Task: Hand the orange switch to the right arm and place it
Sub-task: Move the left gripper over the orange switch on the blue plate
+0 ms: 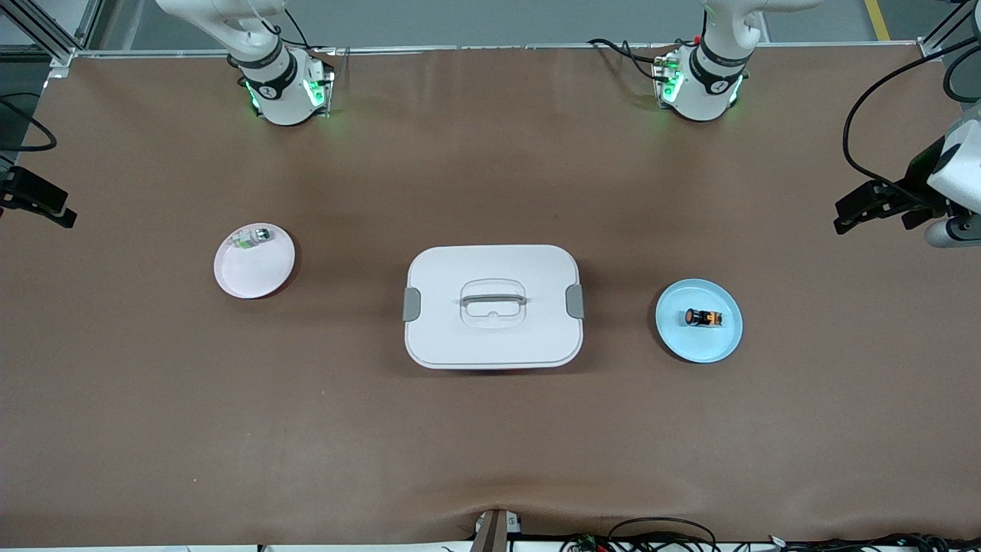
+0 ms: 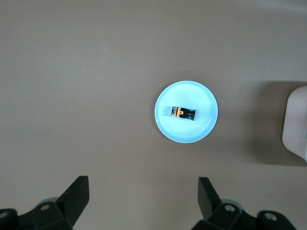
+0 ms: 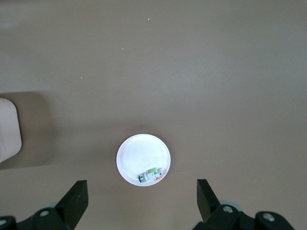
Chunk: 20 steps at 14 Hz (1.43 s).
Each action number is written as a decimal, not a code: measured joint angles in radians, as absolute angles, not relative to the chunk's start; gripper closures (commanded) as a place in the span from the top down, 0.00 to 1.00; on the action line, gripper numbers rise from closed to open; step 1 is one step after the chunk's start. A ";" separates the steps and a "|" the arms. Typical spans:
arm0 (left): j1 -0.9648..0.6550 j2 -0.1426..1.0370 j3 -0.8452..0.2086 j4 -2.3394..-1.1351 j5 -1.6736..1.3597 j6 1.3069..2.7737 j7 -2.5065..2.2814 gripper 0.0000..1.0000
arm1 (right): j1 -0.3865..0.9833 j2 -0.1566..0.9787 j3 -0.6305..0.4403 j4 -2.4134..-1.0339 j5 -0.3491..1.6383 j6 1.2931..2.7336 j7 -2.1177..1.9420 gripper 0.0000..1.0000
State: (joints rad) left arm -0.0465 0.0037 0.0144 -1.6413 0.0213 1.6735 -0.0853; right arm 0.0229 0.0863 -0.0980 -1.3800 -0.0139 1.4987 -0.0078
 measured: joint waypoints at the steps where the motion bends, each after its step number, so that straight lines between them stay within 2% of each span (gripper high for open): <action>1: -0.047 0.004 0.014 -1.641 0.021 1.674 -0.085 1.00 | 0.023 0.086 -0.098 -1.380 -0.014 1.499 -0.008 1.00; 10: -0.047 0.013 0.015 -1.641 0.021 1.673 -0.085 1.00 | 0.023 0.086 -0.098 -1.380 -0.014 1.499 -0.008 1.00; 17: -0.061 0.105 0.009 -1.643 -0.049 1.677 -0.085 1.00 | 0.023 0.086 -0.098 -1.379 -0.014 1.499 -0.008 1.00; 20: -0.062 0.149 0.007 -1.664 -0.059 1.736 -0.085 1.00 | 0.024 0.086 -0.097 -1.379 -0.014 1.499 -0.008 1.00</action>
